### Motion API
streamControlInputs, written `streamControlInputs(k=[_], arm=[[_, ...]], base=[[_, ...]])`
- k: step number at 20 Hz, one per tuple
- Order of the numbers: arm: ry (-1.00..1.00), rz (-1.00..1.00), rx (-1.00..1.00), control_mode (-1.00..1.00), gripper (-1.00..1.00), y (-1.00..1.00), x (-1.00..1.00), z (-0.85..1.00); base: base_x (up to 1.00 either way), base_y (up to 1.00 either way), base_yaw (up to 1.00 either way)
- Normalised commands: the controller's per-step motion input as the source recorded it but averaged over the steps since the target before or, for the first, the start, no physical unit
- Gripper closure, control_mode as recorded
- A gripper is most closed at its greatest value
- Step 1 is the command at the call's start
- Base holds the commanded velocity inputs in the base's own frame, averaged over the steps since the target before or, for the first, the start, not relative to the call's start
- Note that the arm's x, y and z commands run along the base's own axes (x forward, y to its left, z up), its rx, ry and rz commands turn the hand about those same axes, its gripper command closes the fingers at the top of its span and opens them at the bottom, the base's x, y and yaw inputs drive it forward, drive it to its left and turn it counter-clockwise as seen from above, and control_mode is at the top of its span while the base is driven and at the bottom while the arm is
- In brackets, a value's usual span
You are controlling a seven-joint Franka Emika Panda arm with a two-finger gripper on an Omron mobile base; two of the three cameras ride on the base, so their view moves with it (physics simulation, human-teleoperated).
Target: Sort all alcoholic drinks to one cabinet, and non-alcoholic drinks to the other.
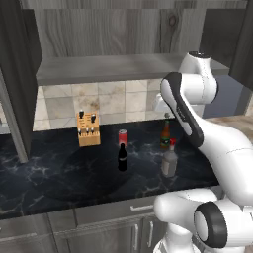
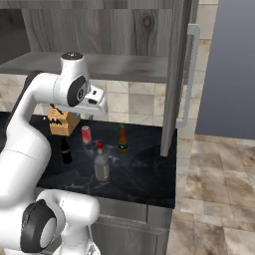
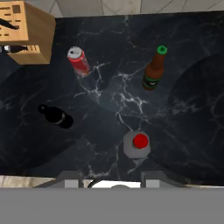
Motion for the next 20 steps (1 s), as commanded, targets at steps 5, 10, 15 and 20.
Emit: streamControlInputs(k=[5, 10, 15, 20], arm=[[0.0, 0.0, 0.0, -1.0, -1.0, 0.04, -0.12, 0.0], [0.0, 0.0, -0.03, -1.0, -1.0, 0.25, -0.23, 0.0], [-0.01, -0.04, -0.08, -1.0, -1.0, 0.39, -0.22, 0.0], [-0.05, -0.08, -0.1, -1.0, -1.0, 0.45, -0.18, 0.0]], base=[[0.0, 0.0, 0.0], [0.0, 0.0, 0.0], [0.0, 0.0, 0.0], [0.0, 0.0, 0.0]])
